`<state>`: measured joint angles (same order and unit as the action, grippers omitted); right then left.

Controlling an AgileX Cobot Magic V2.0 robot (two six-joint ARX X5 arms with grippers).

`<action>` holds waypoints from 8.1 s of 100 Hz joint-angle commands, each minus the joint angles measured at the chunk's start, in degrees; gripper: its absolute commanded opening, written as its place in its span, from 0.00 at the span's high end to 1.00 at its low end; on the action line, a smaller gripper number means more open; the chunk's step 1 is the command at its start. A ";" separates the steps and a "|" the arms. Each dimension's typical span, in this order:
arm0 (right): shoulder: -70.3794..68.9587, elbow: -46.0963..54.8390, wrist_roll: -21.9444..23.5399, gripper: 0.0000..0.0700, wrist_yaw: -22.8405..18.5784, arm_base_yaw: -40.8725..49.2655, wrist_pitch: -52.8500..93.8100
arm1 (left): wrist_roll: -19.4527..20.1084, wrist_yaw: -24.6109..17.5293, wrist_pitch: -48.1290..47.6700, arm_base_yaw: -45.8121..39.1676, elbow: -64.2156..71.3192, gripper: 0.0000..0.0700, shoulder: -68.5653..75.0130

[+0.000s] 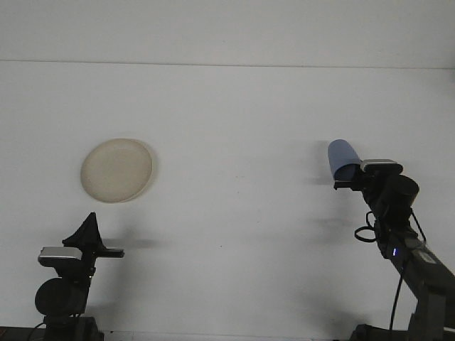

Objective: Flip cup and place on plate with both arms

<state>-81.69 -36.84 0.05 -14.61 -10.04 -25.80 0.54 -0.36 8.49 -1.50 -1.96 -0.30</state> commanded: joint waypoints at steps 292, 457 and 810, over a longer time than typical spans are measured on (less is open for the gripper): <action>-27.34 -61.51 9.09 0.68 12.92 54.45 100.76 | -0.11 -0.07 0.59 -0.09 1.14 0.98 0.11; 12.28 -37.73 1.42 0.34 8.59 13.77 82.88 | -0.13 -0.07 0.59 -0.09 1.14 0.98 0.11; 47.25 2.71 2.05 0.34 11.63 14.95 41.90 | -5.77 -5.70 -60.54 0.02 -60.76 0.74 -49.81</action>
<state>-34.41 -33.89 2.35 -3.11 4.82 16.56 -5.48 -5.93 -51.72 -1.48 -61.67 -49.84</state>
